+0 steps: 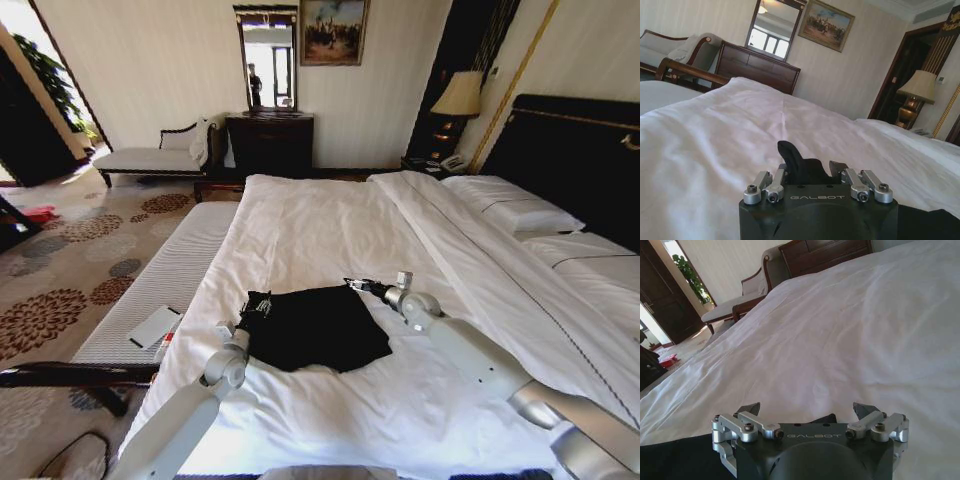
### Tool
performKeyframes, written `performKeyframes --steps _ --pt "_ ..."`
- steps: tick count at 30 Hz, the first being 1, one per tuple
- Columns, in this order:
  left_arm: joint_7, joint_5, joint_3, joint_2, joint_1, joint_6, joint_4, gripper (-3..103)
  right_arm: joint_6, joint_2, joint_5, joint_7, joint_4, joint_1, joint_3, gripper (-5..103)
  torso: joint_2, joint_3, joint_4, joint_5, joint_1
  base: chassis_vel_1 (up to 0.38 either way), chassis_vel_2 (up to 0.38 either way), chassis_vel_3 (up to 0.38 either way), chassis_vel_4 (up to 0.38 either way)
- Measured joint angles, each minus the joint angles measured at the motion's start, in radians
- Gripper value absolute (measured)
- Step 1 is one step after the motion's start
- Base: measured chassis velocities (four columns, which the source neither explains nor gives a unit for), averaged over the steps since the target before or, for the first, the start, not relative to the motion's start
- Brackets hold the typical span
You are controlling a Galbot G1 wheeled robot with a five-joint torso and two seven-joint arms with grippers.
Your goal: Fold the clothes on the bed.
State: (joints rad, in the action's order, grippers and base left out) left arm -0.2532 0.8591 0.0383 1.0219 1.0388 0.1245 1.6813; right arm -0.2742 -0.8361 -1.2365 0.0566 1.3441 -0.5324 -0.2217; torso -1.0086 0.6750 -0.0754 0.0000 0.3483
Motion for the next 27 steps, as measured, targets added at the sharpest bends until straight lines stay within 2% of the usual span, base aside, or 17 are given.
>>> performKeyframes --steps 1,4,6,8,9,11,23,24,27 --pt "0.0 0.0 0.0 0.0 0.0 0.0 0.0 41 0.0 0.0 0.0 0.0 0.0 0.0 0.0 100 0.0 0.0 0.0 0.0 0.0 0.0 0.0 0.0 0.0" --pt "0.0 0.004 0.002 -0.011 0.006 0.0 0.013 24 0.0 -0.005 0.0 0.009 -0.026 0.016 -0.019 100 0.0 0.0 0.0001 0.0 0.0 0.0 0.0 0.0 0.0" --pt "-0.001 0.005 0.002 -0.014 0.007 0.0 0.015 24 0.0 -0.008 0.0 0.011 -0.038 0.022 -0.026 100 0.0 0.0 0.0002 0.0 0.0 0.0 0.0 0.0 0.0" --pt "-0.002 0.007 0.002 -0.019 0.008 0.0 0.019 14 0.001 -0.019 0.0 0.015 -0.071 0.035 -0.043 100 0.0 0.0 0.0002 0.0 0.0 0.0 0.0 0.0 0.0" --pt "-0.002 0.007 0.002 -0.019 0.008 0.0 0.019 14 0.001 -0.019 0.0 0.015 -0.071 0.035 -0.043 100 0.0 0.0 0.0002 0.0 0.0 0.0 0.0 0.0 0.0" --pt "-0.002 0.008 0.002 -0.022 0.007 -0.001 0.022 5 0.005 -0.031 0.012 0.024 -0.119 0.051 -0.064 100 0.0 0.0 0.0003 0.0001 0.0 0.0 0.0 0.0 0.0" --pt "-0.002 0.005 -0.008 -0.011 0.006 -0.002 0.028 4 0.013 -0.064 0.034 0.055 -0.225 0.124 -0.145 100 0.0 0.0 0.0002 0.0 0.0 0.0 0.0 0.0 0.0" --pt "-0.002 0.005 -0.008 -0.011 0.008 -0.002 0.028 4 0.013 -0.067 0.034 0.057 -0.229 0.132 -0.153 103 0.0 0.0 0.0002 0.0 0.0 0.0 0.0 0.0 0.0" --pt "-0.001 0.004 -0.007 -0.011 0.009 -0.002 0.028 4 0.013 -0.073 0.034 0.06 -0.239 0.146 -0.166 100 0.0 0.0 0.0002 0.0001 0.0 0.0 0.0 0.0 0.0"
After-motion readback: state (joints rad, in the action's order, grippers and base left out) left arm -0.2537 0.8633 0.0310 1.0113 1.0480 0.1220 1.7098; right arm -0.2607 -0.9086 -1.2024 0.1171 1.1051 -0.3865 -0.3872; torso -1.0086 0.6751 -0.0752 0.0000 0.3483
